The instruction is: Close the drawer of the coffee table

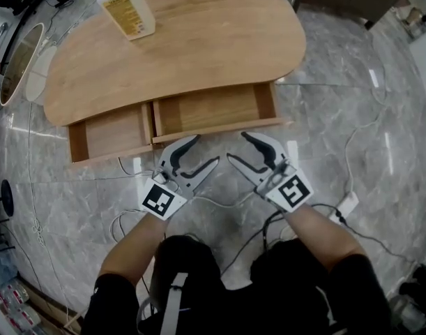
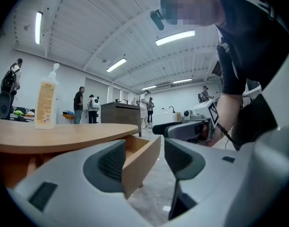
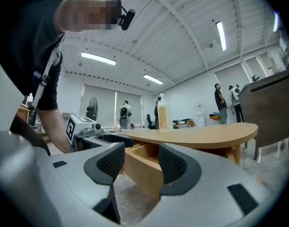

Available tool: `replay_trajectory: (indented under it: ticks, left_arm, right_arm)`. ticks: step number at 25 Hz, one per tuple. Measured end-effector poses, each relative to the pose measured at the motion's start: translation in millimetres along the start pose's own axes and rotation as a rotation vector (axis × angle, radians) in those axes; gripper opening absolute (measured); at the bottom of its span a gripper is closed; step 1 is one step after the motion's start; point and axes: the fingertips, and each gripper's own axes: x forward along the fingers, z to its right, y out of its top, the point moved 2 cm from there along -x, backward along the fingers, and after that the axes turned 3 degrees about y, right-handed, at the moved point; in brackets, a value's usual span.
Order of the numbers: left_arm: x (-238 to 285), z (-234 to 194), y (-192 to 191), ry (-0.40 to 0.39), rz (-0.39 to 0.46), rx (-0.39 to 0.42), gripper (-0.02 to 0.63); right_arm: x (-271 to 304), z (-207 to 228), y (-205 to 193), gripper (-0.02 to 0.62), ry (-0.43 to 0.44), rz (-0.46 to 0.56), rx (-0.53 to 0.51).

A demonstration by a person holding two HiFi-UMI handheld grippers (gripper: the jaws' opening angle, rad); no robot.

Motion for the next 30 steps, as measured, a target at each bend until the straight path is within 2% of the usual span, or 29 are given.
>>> replay_trajectory:
  ticks: [4, 7, 14, 19, 27, 30]
  left_arm:
    - [5, 4, -21, -0.040, -0.002, 0.024, 0.256]
    - [7, 8, -28, -0.060, 0.016, 0.005, 0.256]
    - [7, 17, -53, -0.084, -0.017, 0.019, 0.256]
    - [10, 13, -68, -0.061, -0.051, -0.002, 0.256]
    - [19, -3, -73, 0.014, -0.054, -0.066, 0.256]
    - [22, -4, -73, 0.011, -0.052, -0.051, 0.253]
  right_arm:
    - [-2, 9, -23, 0.224, 0.015, -0.023, -0.025]
    - [-3, 8, -35, 0.224, 0.034, -0.045, -0.056]
    - [0, 10, -58, 0.224, 0.037, -0.091, -0.056]
    - [5, 11, -77, 0.224, 0.021, -0.150, -0.014]
    - [14, 24, -91, 0.224, -0.036, -0.207, -0.004]
    - [12, 29, -99, 0.224, -0.057, -0.234, 0.006]
